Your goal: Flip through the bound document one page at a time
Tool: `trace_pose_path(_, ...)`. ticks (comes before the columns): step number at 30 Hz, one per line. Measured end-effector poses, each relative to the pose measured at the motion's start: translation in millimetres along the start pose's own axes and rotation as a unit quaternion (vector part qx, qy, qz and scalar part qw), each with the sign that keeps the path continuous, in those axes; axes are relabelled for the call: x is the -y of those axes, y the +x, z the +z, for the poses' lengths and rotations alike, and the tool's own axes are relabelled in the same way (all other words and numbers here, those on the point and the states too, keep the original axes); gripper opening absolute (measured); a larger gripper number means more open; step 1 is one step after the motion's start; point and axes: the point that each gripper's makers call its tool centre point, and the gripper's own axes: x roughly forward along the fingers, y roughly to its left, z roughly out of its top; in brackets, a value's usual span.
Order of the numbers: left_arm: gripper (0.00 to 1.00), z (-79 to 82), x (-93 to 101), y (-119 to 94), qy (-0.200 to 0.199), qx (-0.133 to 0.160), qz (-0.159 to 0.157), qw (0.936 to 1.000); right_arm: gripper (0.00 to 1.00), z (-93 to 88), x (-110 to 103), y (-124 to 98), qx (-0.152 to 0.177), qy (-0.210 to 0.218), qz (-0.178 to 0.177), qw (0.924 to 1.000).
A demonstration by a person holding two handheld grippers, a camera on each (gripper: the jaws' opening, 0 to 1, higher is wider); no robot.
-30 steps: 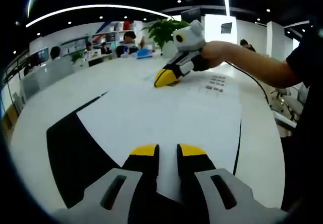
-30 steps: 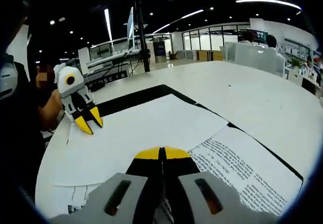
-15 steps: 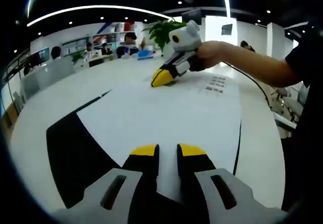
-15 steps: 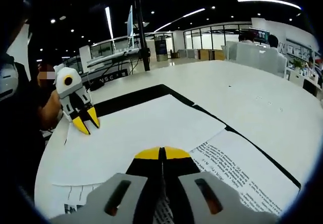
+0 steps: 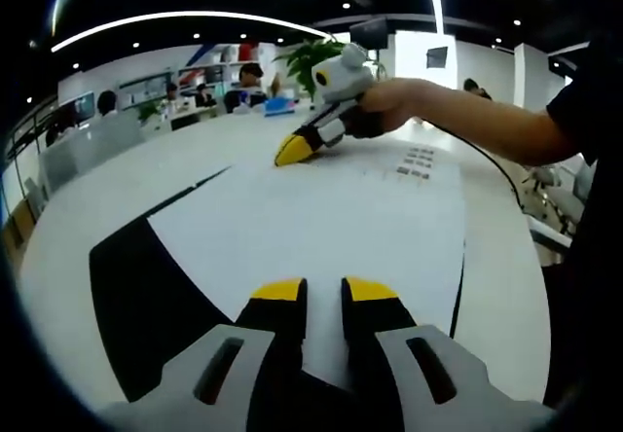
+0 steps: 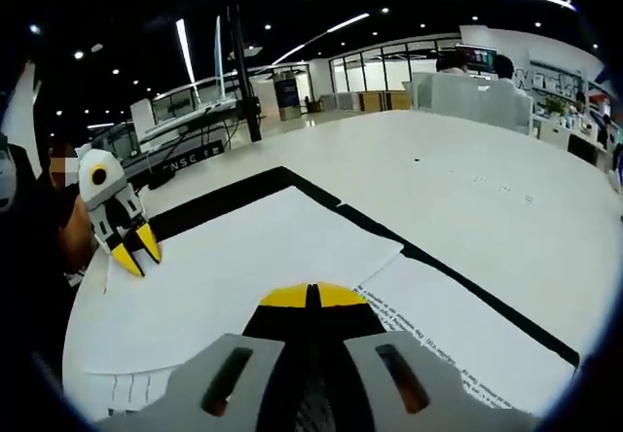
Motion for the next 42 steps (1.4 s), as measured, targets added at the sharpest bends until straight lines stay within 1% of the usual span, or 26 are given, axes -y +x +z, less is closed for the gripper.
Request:
trace_pose_path(8,0.17,0.7,0.3,1,0.003,0.000,0.000,1.0000,0.02,5.3,22,8,-0.005,0.002,-0.024,0.9997)
trace_pose_path(13,0.17,1.0,0.5,1,0.004,0.001,-0.001,1.0000,0.02,9.4,37,14,-0.003,0.014,-0.036,0.9992)
trace_pose_path(17,0.17,1.4,0.7,1,0.005,0.002,-0.003,1.0000,0.02,11.6,43,16,0.000,0.025,-0.035,0.9991)
trace_pose_path(21,0.17,1.5,0.9,0,0.005,0.003,-0.004,1.0000,0.02,14.4,49,19,0.011,0.044,-0.039,0.9982)
trace_pose_path(25,0.17,1.5,0.7,0,0.004,0.003,-0.005,1.0000,0.02,15.9,51,21,0.017,0.048,-0.043,0.9978)
trace_pose_path(28,0.17,1.5,0.6,0,0.004,0.003,-0.005,1.0000,0.02,15.6,49,21,0.018,0.043,-0.052,0.9976)
trace_pose_path(29,0.17,1.5,0.6,0,0.003,0.003,-0.005,1.0000,0.02,15.1,48,20,0.015,0.034,-0.055,0.9978)
trace_pose_path(31,0.17,1.5,0.7,0,0.003,0.004,-0.004,1.0000,0.02,12.7,41,18,0.001,0.004,-0.053,0.9986)
trace_pose_path(33,0.17,1.4,0.8,0,0.001,0.003,-0.002,1.0000,0.02,9.6,29,15,-0.013,-0.026,-0.039,0.9988)
trace_pose_path(37,0.17,1.1,0.8,-1,-0.001,0.004,-0.002,1.0000,0.02,3.3,10,6,-0.014,-0.031,-0.024,0.9991)
trace_pose_path(40,0.17,0.9,0.9,-1,-0.002,0.004,-0.002,1.0000,0.02,-1.5,0,-1,0.005,-0.014,-0.015,0.9998)
trace_pose_path(42,0.17,0.8,0.9,-1,-0.002,0.003,-0.001,1.0000,0.02,-3.9,-7,-5,0.014,-0.011,-0.013,0.9998)
